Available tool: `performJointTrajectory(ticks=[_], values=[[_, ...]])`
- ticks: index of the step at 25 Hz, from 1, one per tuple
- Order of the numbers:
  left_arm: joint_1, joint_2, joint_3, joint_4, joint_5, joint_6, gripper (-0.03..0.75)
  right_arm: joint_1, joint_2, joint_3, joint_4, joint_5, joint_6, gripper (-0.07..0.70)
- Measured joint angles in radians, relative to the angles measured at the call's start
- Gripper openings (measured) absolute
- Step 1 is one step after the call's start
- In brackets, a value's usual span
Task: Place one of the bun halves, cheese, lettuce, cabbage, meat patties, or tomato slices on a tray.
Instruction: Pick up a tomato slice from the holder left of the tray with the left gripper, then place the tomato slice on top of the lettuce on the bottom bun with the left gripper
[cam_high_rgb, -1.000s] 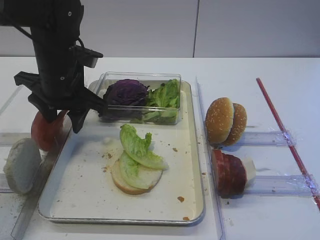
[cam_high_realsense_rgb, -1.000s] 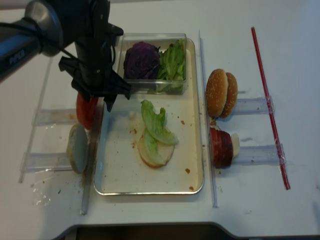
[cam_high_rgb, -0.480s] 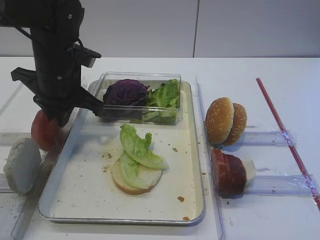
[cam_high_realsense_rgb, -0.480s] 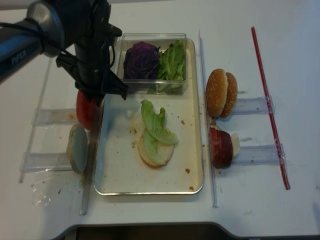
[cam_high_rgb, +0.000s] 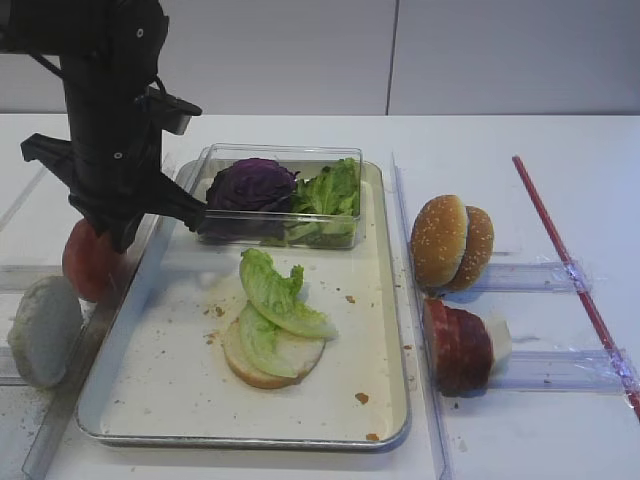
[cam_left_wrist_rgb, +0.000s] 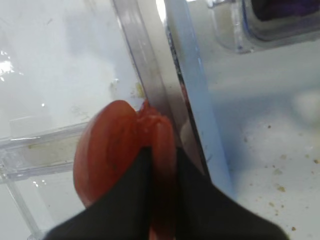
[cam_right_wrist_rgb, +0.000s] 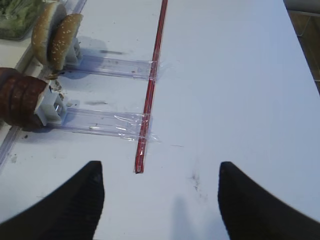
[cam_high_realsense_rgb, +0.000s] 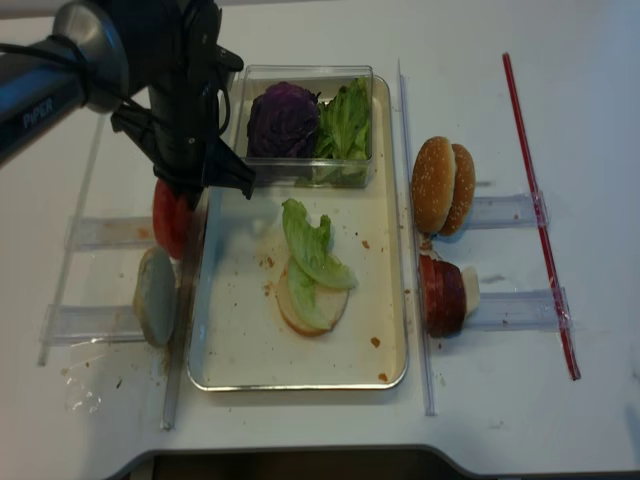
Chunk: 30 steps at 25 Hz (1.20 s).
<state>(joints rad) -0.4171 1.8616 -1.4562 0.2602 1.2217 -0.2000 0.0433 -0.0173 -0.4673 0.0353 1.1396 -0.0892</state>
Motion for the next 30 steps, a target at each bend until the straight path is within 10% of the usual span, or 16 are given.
performJointTrajectory(ticks=[30], values=[[0.0, -0.417, 0.141, -0.35, 0.013, 0.013, 0.057, 0.0, 0.0, 0.0, 0.0, 0.0, 0.0, 0.5]])
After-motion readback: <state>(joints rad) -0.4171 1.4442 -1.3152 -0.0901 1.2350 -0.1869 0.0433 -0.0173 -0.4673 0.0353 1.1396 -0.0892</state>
